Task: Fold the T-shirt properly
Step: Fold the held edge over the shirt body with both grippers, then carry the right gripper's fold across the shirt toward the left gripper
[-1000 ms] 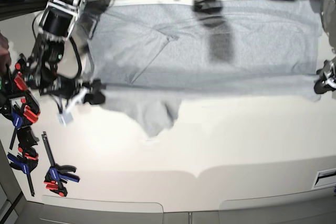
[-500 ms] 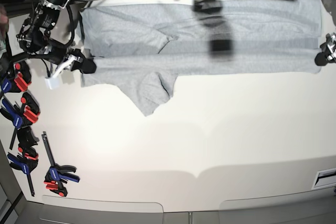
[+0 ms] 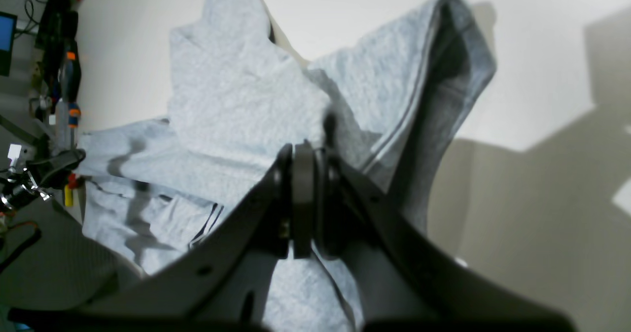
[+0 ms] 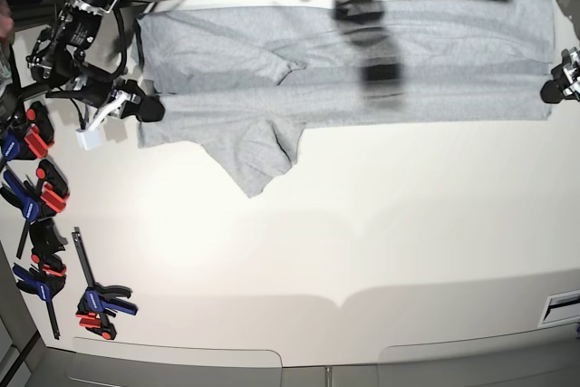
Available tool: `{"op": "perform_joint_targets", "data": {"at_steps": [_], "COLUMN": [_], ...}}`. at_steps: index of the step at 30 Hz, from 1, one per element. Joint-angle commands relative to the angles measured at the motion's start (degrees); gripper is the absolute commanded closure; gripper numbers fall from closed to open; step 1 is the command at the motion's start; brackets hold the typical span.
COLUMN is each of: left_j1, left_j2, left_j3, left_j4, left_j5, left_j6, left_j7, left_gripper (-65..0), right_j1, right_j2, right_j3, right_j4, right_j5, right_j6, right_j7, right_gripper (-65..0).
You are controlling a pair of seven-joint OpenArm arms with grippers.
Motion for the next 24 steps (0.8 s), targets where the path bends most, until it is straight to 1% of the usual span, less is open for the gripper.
{"op": "perform_joint_targets", "data": {"at_steps": [1, 4, 6, 10, 14, 17, 24], "left_j1": [-0.48, -0.48, -0.44, 0.76, 3.48, 5.27, 5.2], "left_j2": [-2.1, -2.14, -2.16, -2.93, -3.52, -3.48, -3.34], "left_j3": [-0.59, -0.59, -0.59, -0.59, -0.63, -0.63, -0.63], "left_j4": [0.94, 1.75, 2.47, 2.93, 2.93, 2.93, 2.93], "left_j5": [-1.01, -1.01, -1.7, -7.52, -8.04, -8.04, -8.02], "left_j6": [-0.49, -0.49, -0.49, -0.49, -0.49, -0.49, -0.49], "left_j7": [0.04, 2.21, 4.22, 7.39, 7.32, 6.14, 5.2], "left_gripper": [0.0, 0.0, 0.0, 0.0, 0.0, 0.0, -0.4], "right_j1": [0.52, -0.46, -1.03, -1.49, -1.46, -1.46, -1.46], "right_j2": [1.25, 1.27, 1.27, 1.27, 1.27, 1.25, 1.22], "right_j3": [0.39, 0.44, 0.44, 1.22, 4.26, 6.19, 6.36], "right_j4": [1.14, 1.25, 1.29, 1.29, 1.29, 1.29, 1.29], "right_j5": [1.81, 4.26, 4.28, 4.13, 4.15, 4.17, 4.17], "right_j6": [0.32, 0.32, 0.32, 0.32, 0.32, 0.32, 0.32], "right_j7": [0.23, 0.23, 0.23, 0.23, 0.23, 0.23, 0.23], "right_gripper": [0.0, 0.0, 0.0, 0.0, 0.0, 0.0, 0.0]}}
